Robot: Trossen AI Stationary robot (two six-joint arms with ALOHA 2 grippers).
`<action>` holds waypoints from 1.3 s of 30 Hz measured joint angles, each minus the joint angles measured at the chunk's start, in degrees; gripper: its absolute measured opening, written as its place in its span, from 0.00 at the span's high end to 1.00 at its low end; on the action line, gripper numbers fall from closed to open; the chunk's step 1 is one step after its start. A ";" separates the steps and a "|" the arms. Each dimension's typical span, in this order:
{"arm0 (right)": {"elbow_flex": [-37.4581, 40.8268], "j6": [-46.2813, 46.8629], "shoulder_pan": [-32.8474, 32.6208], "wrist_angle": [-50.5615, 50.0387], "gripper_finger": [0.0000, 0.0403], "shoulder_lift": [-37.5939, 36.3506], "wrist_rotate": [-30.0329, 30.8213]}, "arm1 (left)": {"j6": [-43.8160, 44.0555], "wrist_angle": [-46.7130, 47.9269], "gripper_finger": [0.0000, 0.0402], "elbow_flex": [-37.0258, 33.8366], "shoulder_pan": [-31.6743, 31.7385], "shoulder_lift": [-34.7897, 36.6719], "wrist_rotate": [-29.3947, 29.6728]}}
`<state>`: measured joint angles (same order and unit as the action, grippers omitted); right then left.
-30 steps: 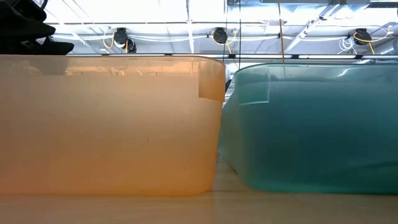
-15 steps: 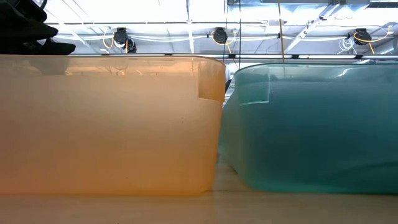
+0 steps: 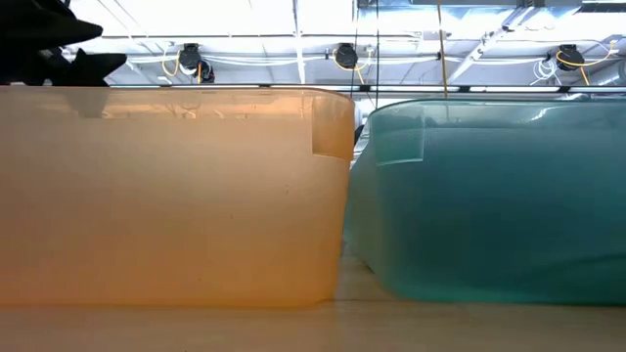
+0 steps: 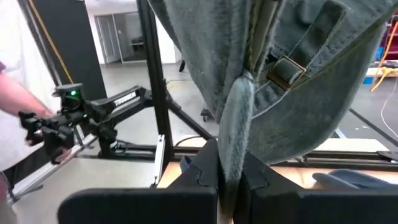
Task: Pick & Place hat
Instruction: Put the bottom black cap into the green bin
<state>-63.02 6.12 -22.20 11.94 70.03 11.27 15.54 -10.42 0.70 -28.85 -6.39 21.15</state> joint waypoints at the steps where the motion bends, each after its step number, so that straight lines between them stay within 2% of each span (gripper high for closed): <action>1: 0.00 0.01 0.88 1.01 1.00 0.63 -0.96 | 0.01 -0.28 0.55 -0.01 0.01 -0.02 0.00; 6: 0.00 0.04 5.05 4.90 1.00 3.29 -5.16 | 1.66 -4.46 0.55 0.00 0.01 -0.02 -0.09; 9: 0.00 0.71 7.16 6.51 1.00 4.26 -7.90 | -0.21 -5.43 0.55 1.81 -0.01 -0.09 -1.61; 17: -0.75 2.36 10.92 9.65 1.00 4.69 -13.54 | -10.20 0.44 0.55 15.38 0.00 -7.11 -0.14; 22: -6.02 2.12 11.77 3.85 1.00 4.64 -18.25 | -12.16 4.97 0.55 24.97 -0.01 -14.60 2.35; 27: -12.49 1.34 12.12 -5.14 1.00 4.69 -23.22 | -13.32 4.68 0.55 33.10 0.01 -21.88 2.91; 32: -16.06 1.13 12.16 -10.18 1.00 4.56 -25.35 | -15.08 4.62 0.54 41.07 0.01 -28.40 2.86; 35: -16.33 1.61 12.16 -12.27 1.00 4.67 -27.48 | -16.90 4.72 0.49 45.55 0.01 -31.84 2.91; 39: -16.33 3.62 12.16 -14.01 1.00 4.60 -29.57 | -18.96 6.25 0.38 51.95 0.48 -36.37 3.66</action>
<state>-79.35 9.74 -10.04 -2.07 74.63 -18.30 -3.42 -4.17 52.65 -28.37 -42.77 24.81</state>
